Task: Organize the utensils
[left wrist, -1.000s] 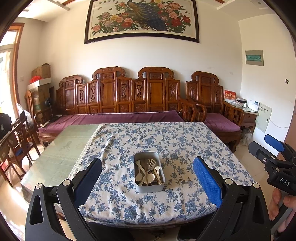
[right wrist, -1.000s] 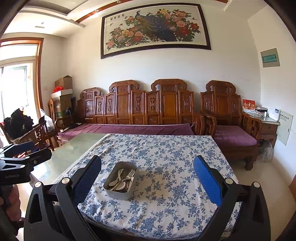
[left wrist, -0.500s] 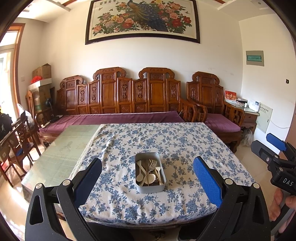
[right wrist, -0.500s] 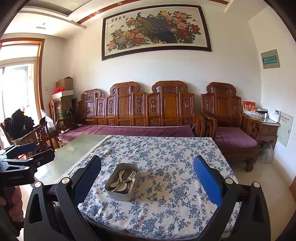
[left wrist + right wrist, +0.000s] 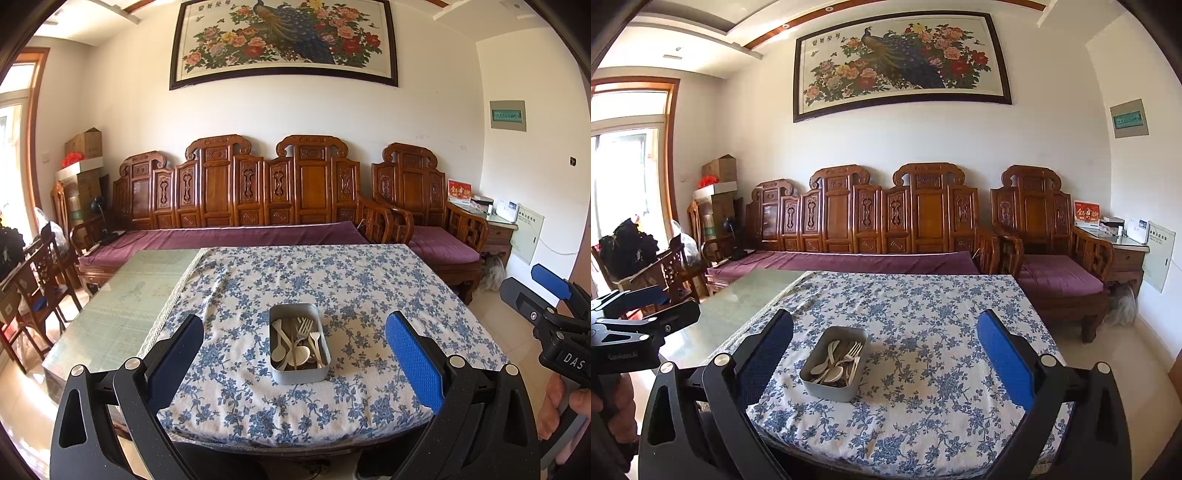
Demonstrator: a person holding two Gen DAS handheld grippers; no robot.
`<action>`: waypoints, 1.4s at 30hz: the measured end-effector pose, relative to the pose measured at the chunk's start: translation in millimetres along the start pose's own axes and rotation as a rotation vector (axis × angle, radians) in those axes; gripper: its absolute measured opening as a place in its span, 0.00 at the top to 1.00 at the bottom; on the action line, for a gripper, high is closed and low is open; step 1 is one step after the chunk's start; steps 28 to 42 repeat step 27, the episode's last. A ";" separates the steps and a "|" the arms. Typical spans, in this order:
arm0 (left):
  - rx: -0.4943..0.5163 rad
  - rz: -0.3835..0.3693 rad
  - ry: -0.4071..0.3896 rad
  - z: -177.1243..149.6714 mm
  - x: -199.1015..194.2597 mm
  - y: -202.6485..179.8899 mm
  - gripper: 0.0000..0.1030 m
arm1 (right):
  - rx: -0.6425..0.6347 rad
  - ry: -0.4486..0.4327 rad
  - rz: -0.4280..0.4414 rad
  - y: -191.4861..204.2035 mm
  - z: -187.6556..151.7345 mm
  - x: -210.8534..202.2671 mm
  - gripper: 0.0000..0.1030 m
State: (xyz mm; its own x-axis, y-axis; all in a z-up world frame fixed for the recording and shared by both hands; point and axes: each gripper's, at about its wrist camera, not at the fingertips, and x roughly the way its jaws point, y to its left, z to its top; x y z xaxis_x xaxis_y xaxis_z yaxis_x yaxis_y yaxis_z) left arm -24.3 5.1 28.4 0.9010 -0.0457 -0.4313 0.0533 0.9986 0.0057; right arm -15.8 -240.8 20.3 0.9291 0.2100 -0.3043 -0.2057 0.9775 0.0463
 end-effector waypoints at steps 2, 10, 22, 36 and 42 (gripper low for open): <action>0.001 -0.001 -0.002 -0.2 -0.7 -0.1 0.08 | -0.001 0.000 0.000 -0.1 -0.1 0.0 0.03; 0.002 -0.003 -0.003 0.4 -3.2 -1.9 0.08 | 0.000 0.001 0.001 -0.3 -0.7 -0.6 0.03; 0.001 -0.007 -0.005 1.2 -5.1 -2.8 0.08 | 0.001 0.001 0.001 -0.4 -0.8 -0.4 0.03; 0.000 -0.012 -0.005 1.8 -4.9 -3.8 0.08 | 0.001 0.001 0.001 -0.3 -1.9 -0.6 0.03; 0.000 -0.012 -0.005 1.8 -4.9 -3.8 0.08 | 0.001 0.001 0.001 -0.3 -1.9 -0.6 0.03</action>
